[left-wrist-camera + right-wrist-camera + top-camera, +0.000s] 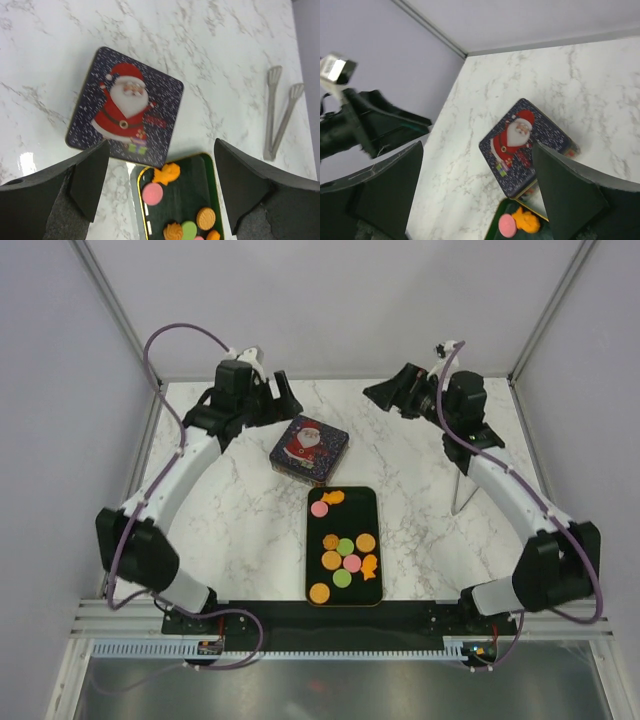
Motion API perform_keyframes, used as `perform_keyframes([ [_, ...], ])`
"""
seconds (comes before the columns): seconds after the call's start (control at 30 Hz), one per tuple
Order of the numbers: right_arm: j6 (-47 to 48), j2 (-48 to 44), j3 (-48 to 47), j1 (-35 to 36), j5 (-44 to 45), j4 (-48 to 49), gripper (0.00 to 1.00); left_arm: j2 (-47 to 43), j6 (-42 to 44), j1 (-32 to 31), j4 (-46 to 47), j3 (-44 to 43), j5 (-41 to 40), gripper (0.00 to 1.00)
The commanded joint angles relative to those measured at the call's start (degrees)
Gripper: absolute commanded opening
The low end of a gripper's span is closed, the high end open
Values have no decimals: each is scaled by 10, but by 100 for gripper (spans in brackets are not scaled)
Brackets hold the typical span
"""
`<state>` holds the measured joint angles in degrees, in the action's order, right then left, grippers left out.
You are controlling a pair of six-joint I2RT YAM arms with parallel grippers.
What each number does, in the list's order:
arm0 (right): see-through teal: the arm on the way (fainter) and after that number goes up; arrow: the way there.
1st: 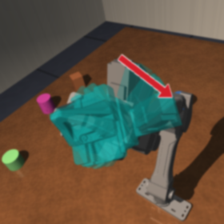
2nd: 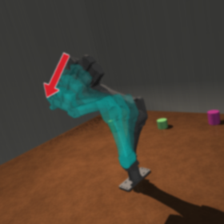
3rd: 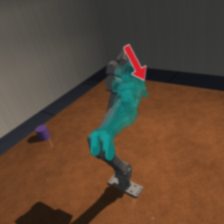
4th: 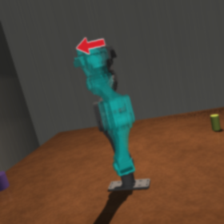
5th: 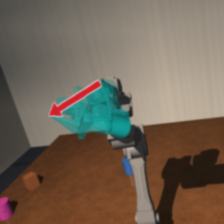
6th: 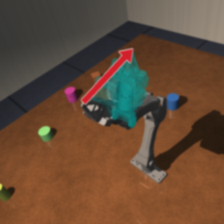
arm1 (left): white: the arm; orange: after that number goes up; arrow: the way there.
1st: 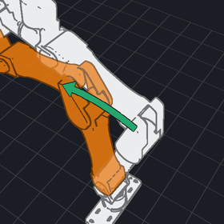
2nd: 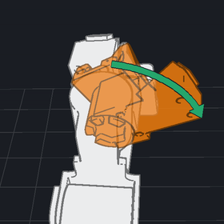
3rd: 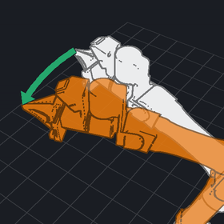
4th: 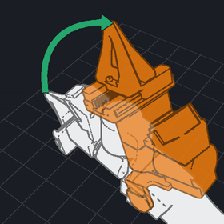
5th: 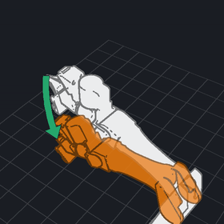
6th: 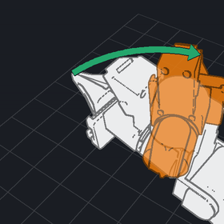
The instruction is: Pack the cookies
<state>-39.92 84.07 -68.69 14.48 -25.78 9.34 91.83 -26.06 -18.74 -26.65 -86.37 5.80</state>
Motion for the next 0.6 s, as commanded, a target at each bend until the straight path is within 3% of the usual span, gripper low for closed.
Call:
perform_keyframes([
  [0.0, 71, -98, 76, 0, 90, -83, 98, -112, -8, -22, 16, 103, -9, 93],
  [0.13, 98, -197, 144, 0, 159, -148, 98, -217, 3, -37, 14, 219, 6, 93],
  [0.3, 114, -280, 207, 1, 239, -187, 98, -306, 32, -37, -26, 271, 17, 93],
  [0.57, 108, -278, 209, 0, 253, -182, 98, -377, 53, -37, -39, 313, 37, 93],
])
